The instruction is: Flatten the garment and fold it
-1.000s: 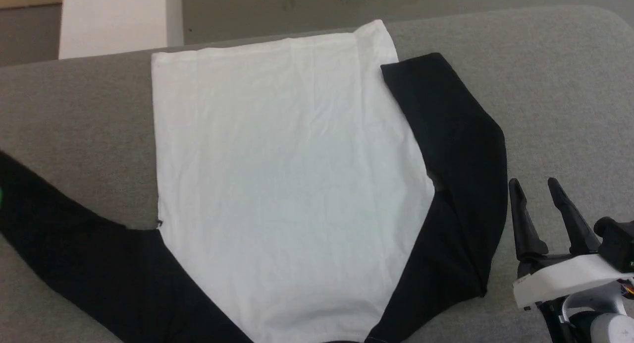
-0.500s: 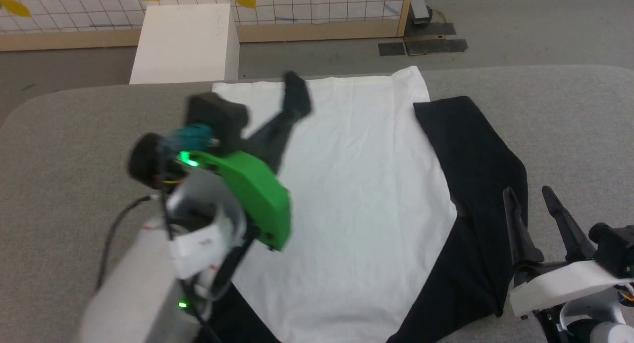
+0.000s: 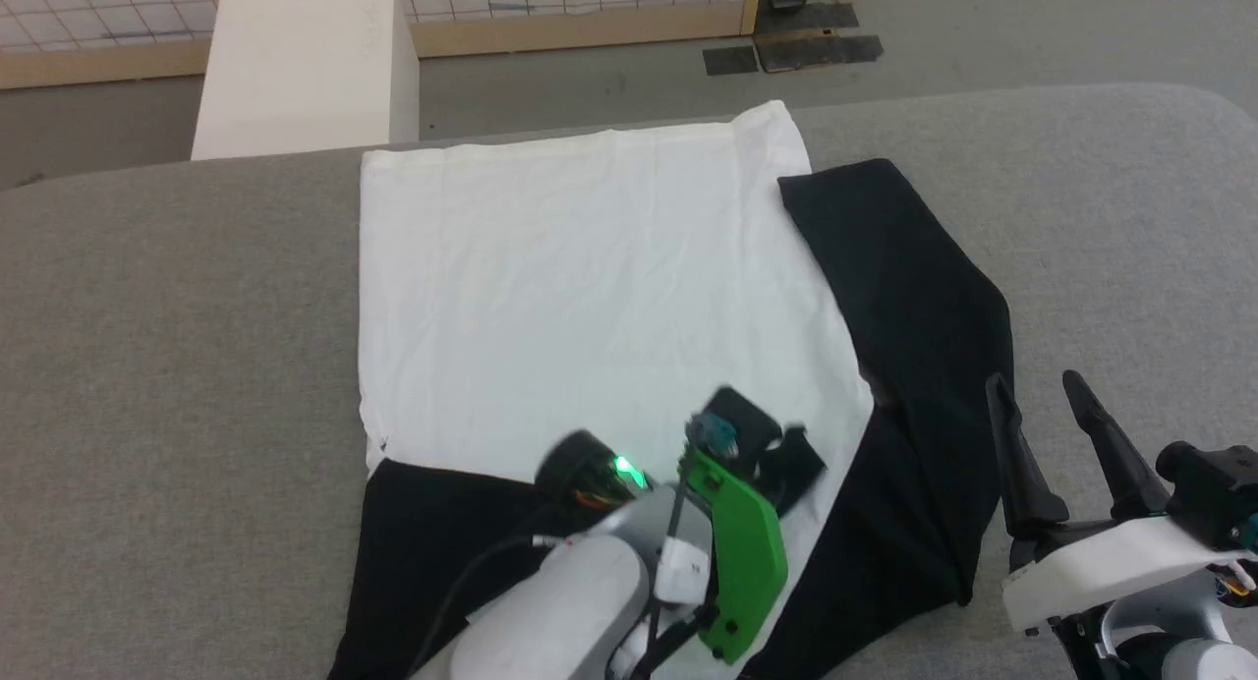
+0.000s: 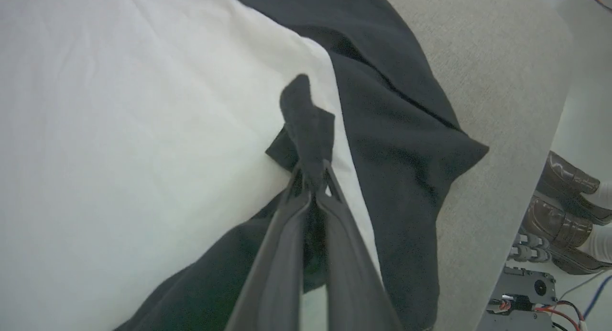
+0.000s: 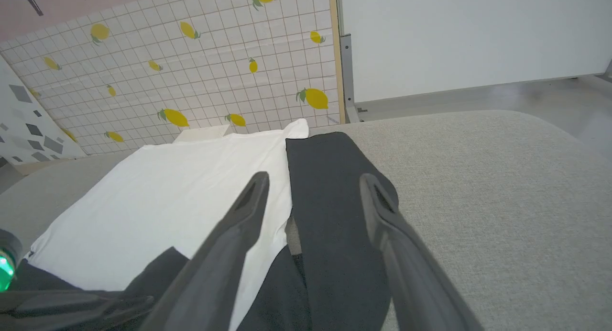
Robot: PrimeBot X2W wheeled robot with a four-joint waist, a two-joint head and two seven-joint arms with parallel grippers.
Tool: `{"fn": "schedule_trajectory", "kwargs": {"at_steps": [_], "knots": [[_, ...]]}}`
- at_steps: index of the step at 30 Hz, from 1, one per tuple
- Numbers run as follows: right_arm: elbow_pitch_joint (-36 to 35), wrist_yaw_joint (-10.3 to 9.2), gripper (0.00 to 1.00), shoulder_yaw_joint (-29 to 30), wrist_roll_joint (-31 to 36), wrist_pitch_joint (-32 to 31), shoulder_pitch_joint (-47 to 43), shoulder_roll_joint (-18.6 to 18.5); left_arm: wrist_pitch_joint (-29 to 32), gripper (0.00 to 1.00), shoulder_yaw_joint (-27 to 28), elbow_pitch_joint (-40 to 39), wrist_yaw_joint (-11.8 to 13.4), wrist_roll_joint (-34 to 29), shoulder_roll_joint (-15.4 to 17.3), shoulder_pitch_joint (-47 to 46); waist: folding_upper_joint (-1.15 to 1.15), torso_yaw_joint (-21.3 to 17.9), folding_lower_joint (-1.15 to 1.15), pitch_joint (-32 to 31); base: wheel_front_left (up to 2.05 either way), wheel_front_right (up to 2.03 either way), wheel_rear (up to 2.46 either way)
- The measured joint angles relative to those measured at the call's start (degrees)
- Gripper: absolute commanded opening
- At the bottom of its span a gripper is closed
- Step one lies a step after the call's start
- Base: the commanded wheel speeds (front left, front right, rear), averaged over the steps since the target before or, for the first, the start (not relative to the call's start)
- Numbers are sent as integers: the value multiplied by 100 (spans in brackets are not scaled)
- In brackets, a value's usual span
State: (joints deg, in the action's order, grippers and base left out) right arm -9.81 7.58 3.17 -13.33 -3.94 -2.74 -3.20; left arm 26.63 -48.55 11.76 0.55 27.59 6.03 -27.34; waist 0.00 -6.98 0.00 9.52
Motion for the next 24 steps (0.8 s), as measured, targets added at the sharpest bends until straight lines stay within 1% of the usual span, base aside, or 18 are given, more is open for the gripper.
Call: {"fn": "schedule_trajectory", "kwargs": {"at_steps": [2,3,4,7,9,12,14,17,19,22,24], "knots": [[15,0,100,-3,-15,1,4,3,-27,2,-138,338,-145,5,-48,2,0,-30,0,48,0,0,0],[19,0,100,1,-24,11,4,3,-35,58,-185,445,-204,10,-66,2,0,-36,0,65,0,0,0],[21,0,100,7,-30,25,4,4,-44,100,-182,571,-214,70,-98,16,0,-38,0,85,0,0,0],[45,0,100,18,-33,26,7,4,-168,100,-92,705,-253,333,-148,38,0,-5,0,111,0,0,0],[54,0,100,19,-33,23,9,8,-408,100,80,647,-250,437,-174,40,0,34,0,115,0,0,0],[75,0,100,55,-24,-35,17,-4,-1000,100,555,370,-230,721,-176,118,0,122,0,114,0,0,0],[85,0,100,137,4,-79,47,-18,-1414,100,925,170,-77,765,-92,211,0,183,0,117,0,0,0],[118,0,100,369,83,-196,180,-22,-2131,100,1544,-100,247,791,199,388,0,293,0,143,0,0,0],[197,0,100,552,133,-318,422,-20,-2692,100,1981,-227,463,764,478,537,0,361,0,194,0,0,0],[421,0,100,771,166,-483,909,-40,-3398,100,2469,-272,709,615,815,739,0,441,0,311,0,0,0],[668,0,100,865,196,-614,1279,-111,-3821,100,2755,-260,821,564,946,831,0,495,0,413,0,0,0]]}}
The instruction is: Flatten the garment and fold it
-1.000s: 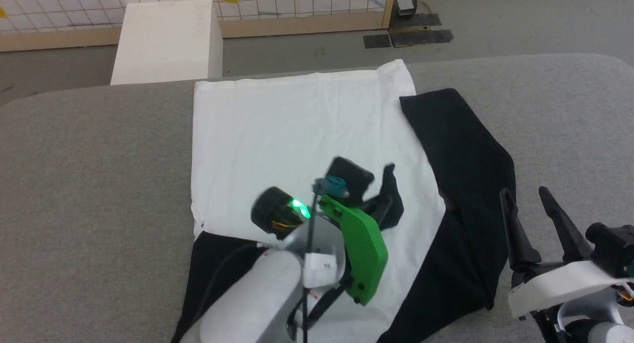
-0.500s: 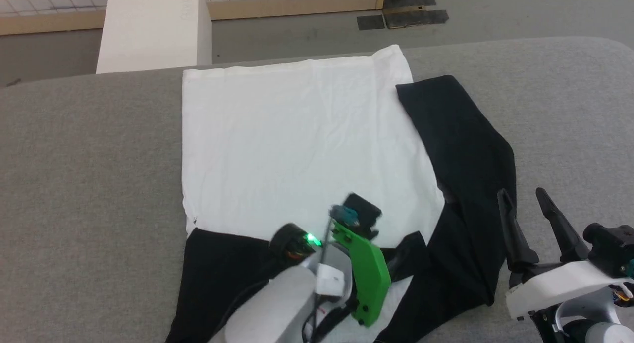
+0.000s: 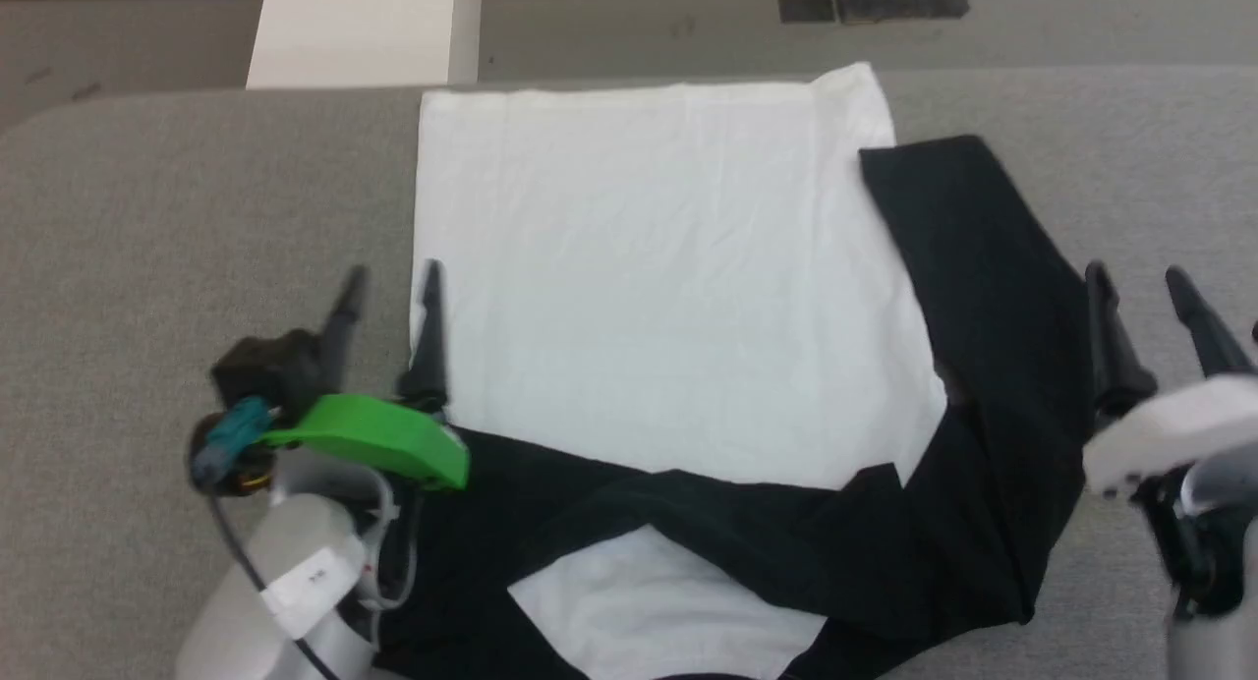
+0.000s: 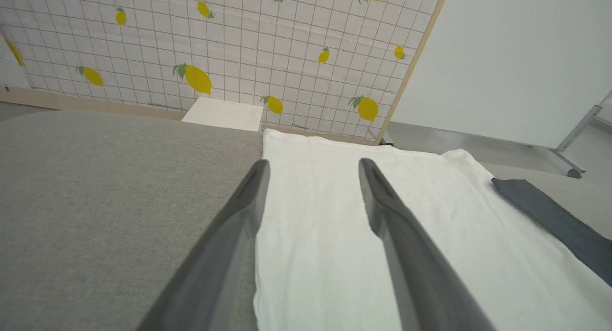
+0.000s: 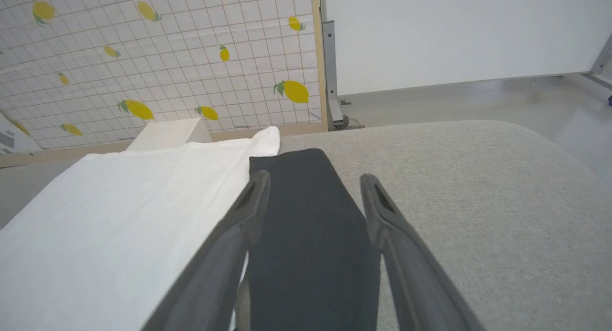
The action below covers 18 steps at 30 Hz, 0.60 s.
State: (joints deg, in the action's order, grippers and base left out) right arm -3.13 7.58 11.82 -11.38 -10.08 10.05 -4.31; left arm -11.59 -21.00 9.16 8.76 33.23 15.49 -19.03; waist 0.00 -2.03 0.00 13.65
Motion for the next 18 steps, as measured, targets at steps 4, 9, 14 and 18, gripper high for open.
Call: {"fn": "schedule_trajectory", "kwargs": {"at_steps": [4,9,14,18], "knots": [[742,0,100,109,-18,-367,847,-388,-289,100,426,-26,102,-280,77,53,0,124,0,271,0,0,0],[1689,0,100,247,-123,-818,2010,-777,-314,100,1092,-487,103,-728,-168,60,0,276,0,689,0,0,0],[2558,0,100,289,-127,-1322,2971,-1169,-314,100,1617,-756,-232,-1093,-658,53,0,452,1,1170,0,0,0],[3094,0,100,256,-132,-1938,3455,-1335,-314,100,1897,-780,-523,-1383,-945,52,0,619,1,1544,0,0,0]]}}
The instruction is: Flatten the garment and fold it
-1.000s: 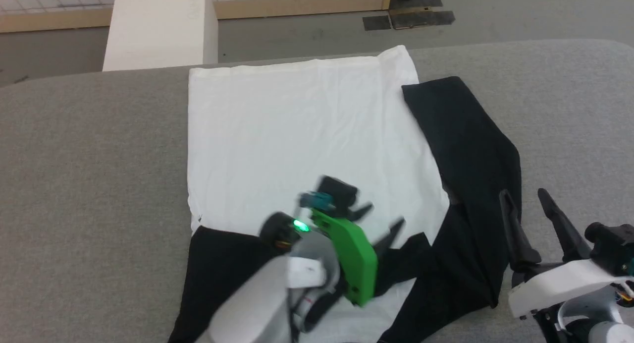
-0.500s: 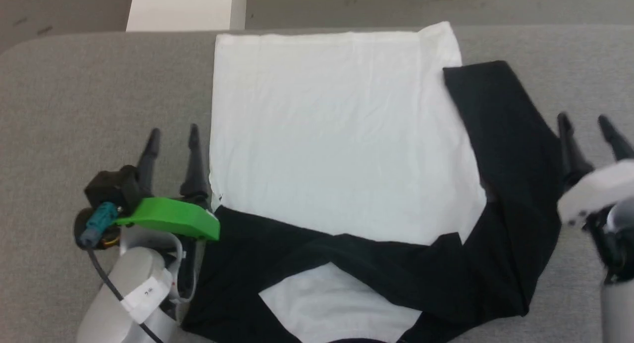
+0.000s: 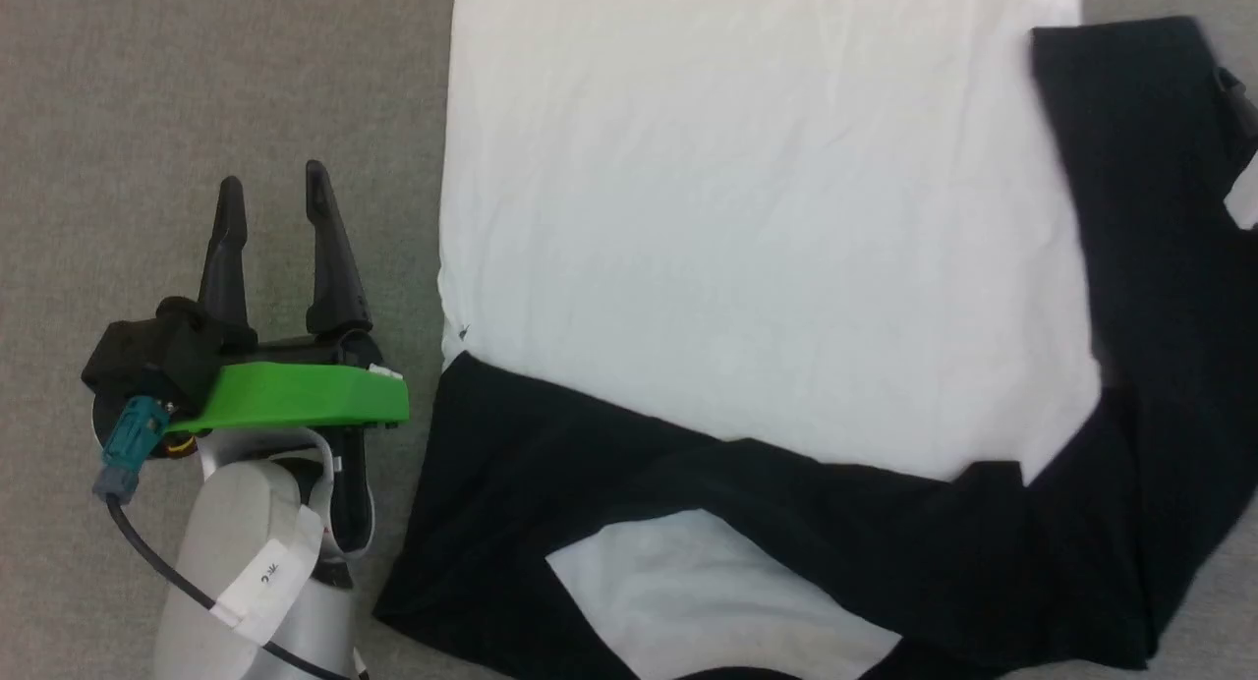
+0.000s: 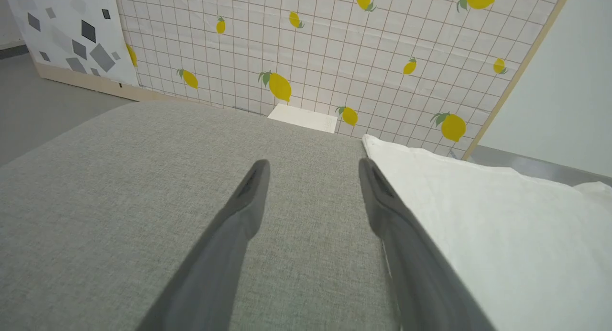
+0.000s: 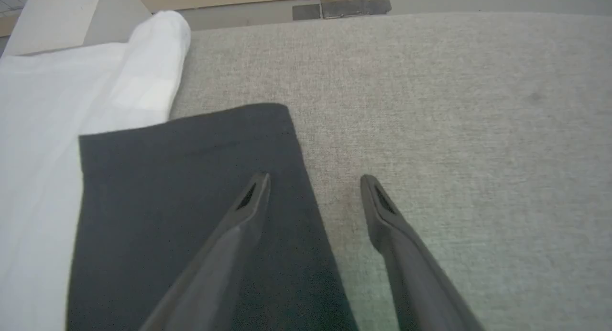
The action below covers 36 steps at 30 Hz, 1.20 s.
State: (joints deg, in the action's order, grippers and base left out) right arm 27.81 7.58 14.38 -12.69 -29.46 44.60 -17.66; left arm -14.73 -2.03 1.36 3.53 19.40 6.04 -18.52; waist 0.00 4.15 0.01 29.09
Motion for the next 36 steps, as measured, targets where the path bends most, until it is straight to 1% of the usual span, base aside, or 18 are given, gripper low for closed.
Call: {"fn": "schedule_trajectory", "kwargs": {"at_steps": [3,6,7,8,9,12,16,20,23,27,30,33,36], "knots": [[148,0,100,-92,-1,-339,181,-124,0,100,142,-3,-168,-127,-120,-7,0,136,0,205,0,0,0],[154,-1,99,-164,-32,-698,393,-296,0,100,275,8,-299,-285,-201,-7,0,285,0,323,0,0,0],[140,-2,43,-210,-48,-816,430,-347,0,100,312,19,-336,-323,-216,-6,0,330,0,349,0,0,0],[114,-2,9,-268,-52,-889,442,-389,0,100,341,32,-358,-341,-223,-6,0,360,0,363,0,0,0],[68,-2,0,-336,-59,-949,442,-437,0,100,378,57,-383,-360,-234,-1,0,390,0,364,0,0,0],[-76,-1,0,-500,-110,-988,332,-466,0,100,466,162,-467,-407,-249,13,0,415,0,293,0,0,0],[-291,-1,0,-513,-141,-565,-119,-530,0,100,500,369,-558,-489,-269,159,0,403,0,100,0,0,0],[-662,-1,0,-321,-166,-131,-639,-559,0,100,627,532,-602,-643,-280,379,0,344,0,-212,0,0,0],[-1115,-1,0,-109,-136,-25,-1021,-598,0,100,704,575,-653,-717,-278,565,0,270,0,-485,0,0,0],[-1954,-1,0,297,-31,-59,-1685,-578,0,100,781,627,-701,-782,-276,868,0,127,0,-925,0,0,0],[-2699,-1,0,613,1,-218,-2195,-486,0,100,806,656,-723,-792,-271,1038,0,24,-1,-1244,0,0,0],[-3575,-1,0,861,13,-500,-2746,-311,0,100,818,679,-751,-811,-260,1187,0,-80,-1,-1566,0,0,0],[-4380,-1,0,988,9,-712,-3162,-94,0,100,826,695,-758,-832,-256,1300,0,-173,-1,-1832,0,0,0]]}}
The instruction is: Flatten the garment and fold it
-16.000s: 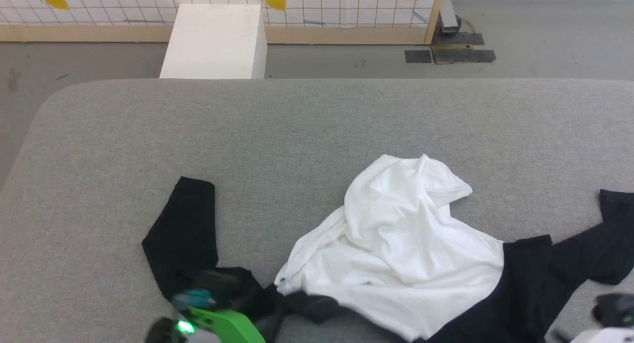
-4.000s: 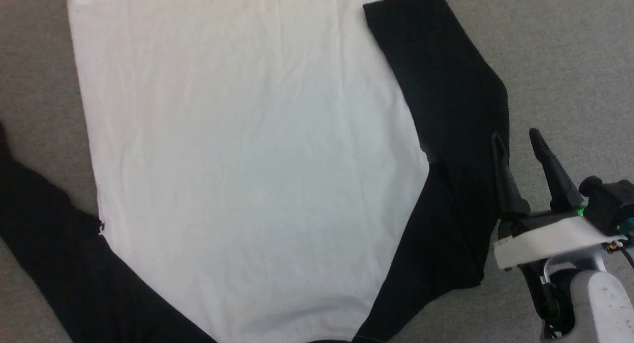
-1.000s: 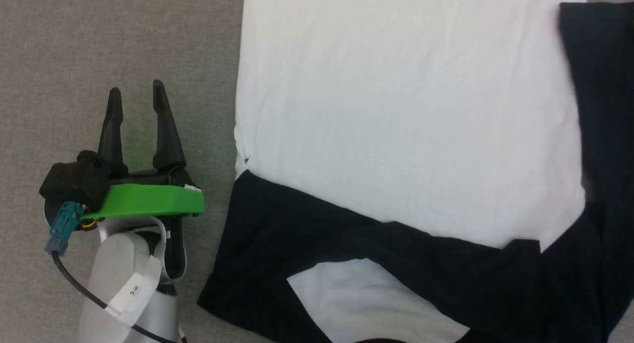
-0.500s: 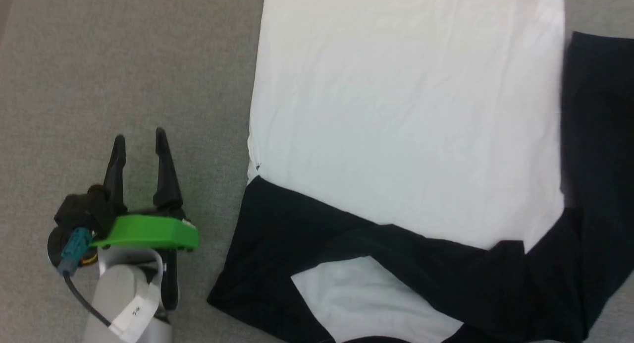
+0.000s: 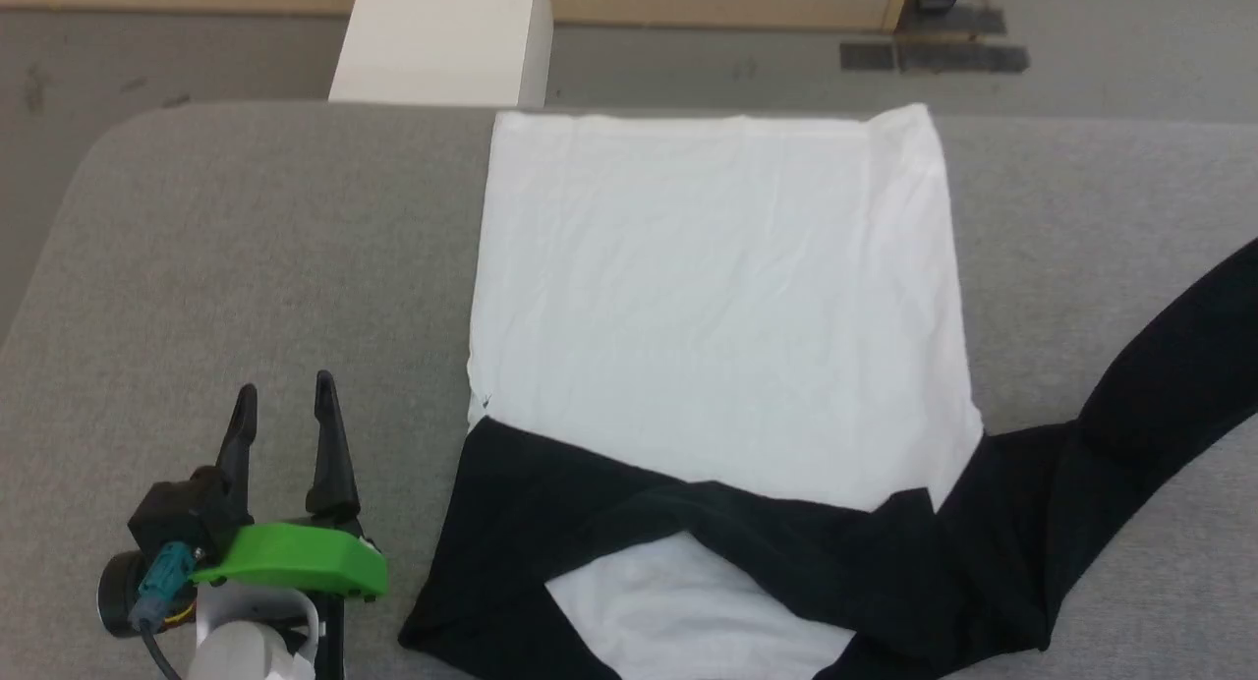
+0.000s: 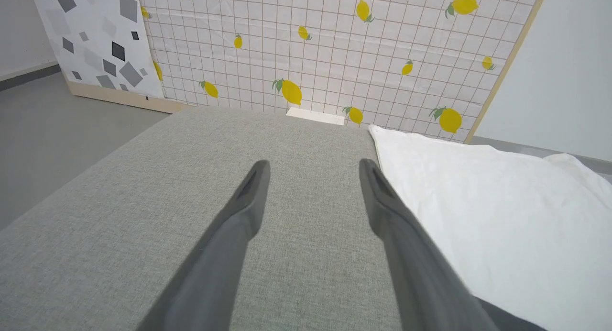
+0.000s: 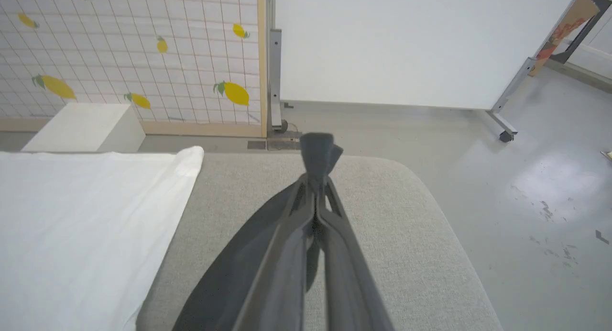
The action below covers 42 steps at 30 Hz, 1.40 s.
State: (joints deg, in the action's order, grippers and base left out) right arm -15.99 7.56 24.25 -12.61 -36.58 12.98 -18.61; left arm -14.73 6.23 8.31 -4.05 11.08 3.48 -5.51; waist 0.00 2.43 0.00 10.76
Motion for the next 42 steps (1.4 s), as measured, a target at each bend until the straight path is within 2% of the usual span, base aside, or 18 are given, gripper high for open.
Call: {"fn": "schedule_trajectory", "kwargs": {"at_steps": [4,8,12,15,22,26,33,38,39,40,41,42], "knots": [[-1071,1,0,-129,-103,-179,-402,222,0,100,-8,12,-2,-2,5,96,0,-111,0,-290,0,0,0],[-1970,1,0,-750,-169,-305,-608,407,0,100,-35,22,-40,-3,36,138,0,-221,0,-469,0,0,0],[-2313,1,0,-1653,-175,-414,-695,498,0,100,-82,47,-43,-3,49,138,0,-289,0,-550,0,0,0],[-2271,1,0,-2457,-156,-458,-711,523,0,100,-124,58,-43,-2,51,137,0,-278,0,-550,0,0,0],[-1224,1,0,-4421,-121,-320,-511,550,0,100,-199,104,-43,0,52,124,0,-163,0,-479,0,0,0],[-354,1,0,-5326,-326,-100,-218,777,0,100,-253,126,-44,2,52,97,0,-62,0,-417,0,0,0],[1300,1,0,-6318,-622,405,442,1054,0,100,-336,178,-44,27,46,2,0,121,0,-262,0,0,0],[2292,1,0,-6758,-872,693,717,1161,0,100,-396,201,-44,53,34,-82,0,236,0,-133,0,0,0],[2444,1,24,-6811,-925,775,755,1174,0,100,-407,203,-43,53,32,-94,0,259,0,-106,0,0,0],[2564,1,81,-6854,-985,842,788,1180,0,100,-415,203,-43,53,31,-102,0,278,0,-84,0,0,0],[2635,1,100,-6879,-1049,893,813,1183,0,100,-423,205,-43,53,29,-103,0,293,0,-69,0,0,0],[2681,1,100,-6884,-1131,976,825,1192,0,100,-427,208,-43,52,29,-103,0,306,0,-55,0,0,0]]}}
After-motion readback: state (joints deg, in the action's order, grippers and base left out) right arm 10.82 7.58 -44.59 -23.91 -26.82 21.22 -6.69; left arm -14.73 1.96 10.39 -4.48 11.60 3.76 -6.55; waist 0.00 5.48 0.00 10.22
